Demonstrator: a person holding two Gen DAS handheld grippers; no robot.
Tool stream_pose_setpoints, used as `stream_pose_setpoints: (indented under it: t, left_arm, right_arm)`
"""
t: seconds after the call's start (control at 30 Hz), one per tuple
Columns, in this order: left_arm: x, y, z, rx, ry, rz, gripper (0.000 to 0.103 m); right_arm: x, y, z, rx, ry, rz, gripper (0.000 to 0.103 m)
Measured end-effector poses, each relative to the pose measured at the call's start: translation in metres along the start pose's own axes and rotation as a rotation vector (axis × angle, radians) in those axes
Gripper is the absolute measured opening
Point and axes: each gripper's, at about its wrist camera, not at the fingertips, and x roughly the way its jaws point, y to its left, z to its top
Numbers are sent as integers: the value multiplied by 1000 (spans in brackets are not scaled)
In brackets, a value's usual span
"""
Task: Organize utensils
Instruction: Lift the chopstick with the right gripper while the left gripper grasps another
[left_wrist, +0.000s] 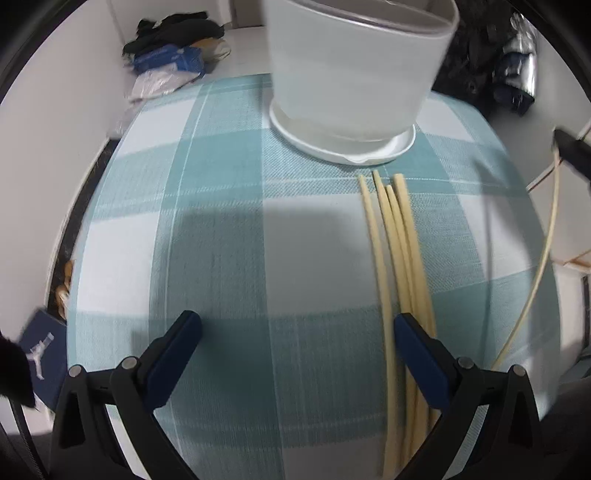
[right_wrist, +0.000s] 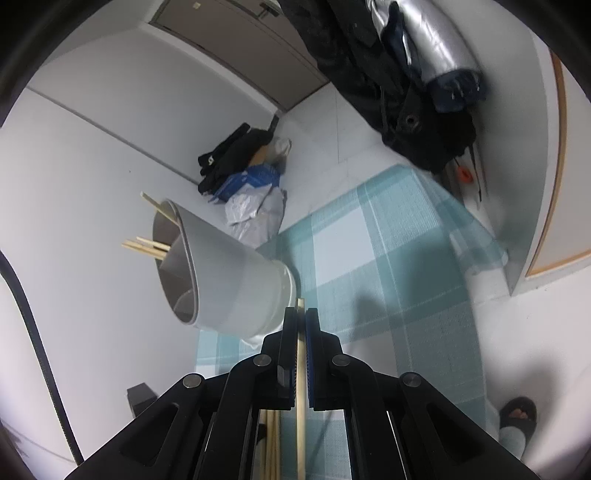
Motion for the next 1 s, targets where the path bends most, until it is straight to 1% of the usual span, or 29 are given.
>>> stream_pose_setpoints:
  t: [0.17,0.23,0.3,0.33,0.4,0.43,0.5,0.53,0.57,0.6,0.63,0.67,0.73,0.8,0.87,0.9,1.0]
  left_arm:
    - [4,-4,15,62,-1,36,101]
    - [6,-2,23,66,1,25,95]
    - [9,-1,29,56,10,-4,84]
    - [10,-1,34,57,15,-17,81]
    - [11,-6,42,78,8,-20,66]
    - [10,-10,43,90,1,-19,62]
    - [12,-16,49,107,-5,-27,41]
    - [13,-17,52,107,-7,-41,36]
    - [14,-18,53,93,-4,-66,23]
    - [14,-18,54,83,-5,-75,15]
    - [14,-18,54,75,-4,-83,11]
    - [14,-18,53,65,0,-100,3]
    - [15,-15,50,46,-1,-110,2]
    - [12,-9,46,18,-9,-135,1]
    - [4,-1,40,-9,-41,-130,1]
    - [-2,4,37,-27,-61,-140,0]
    - [-31,17,26,-70,-145,-158,0]
  right_arm:
    - [-5,2,2,-27,-17,-5,3]
    - [-4,2,3,-39,-16,-13,3]
    - [-3,3,3,-57,-15,-25,3]
    - [-2,3,3,-66,-14,-32,3]
    - [-1,4,3,-75,-13,-37,3]
    - [-1,4,3,-77,-12,-37,3]
    - [-1,4,3,-83,-13,-36,3]
    - [-2,5,3,-87,-16,-35,3]
    - [-2,6,3,-92,-17,-34,3]
    - [-2,6,3,-96,-17,-32,3]
    - [-3,7,3,-96,-18,-30,3]
    - [-4,7,3,-99,-21,-28,3]
    - [-5,8,3,-101,-22,-26,3]
    - [-6,10,3,-108,-27,-23,3]
    - [-8,14,3,-119,-37,-24,3]
    - [-9,16,3,-126,-42,-19,3]
    - [-13,27,-3,-169,-62,-18,3]
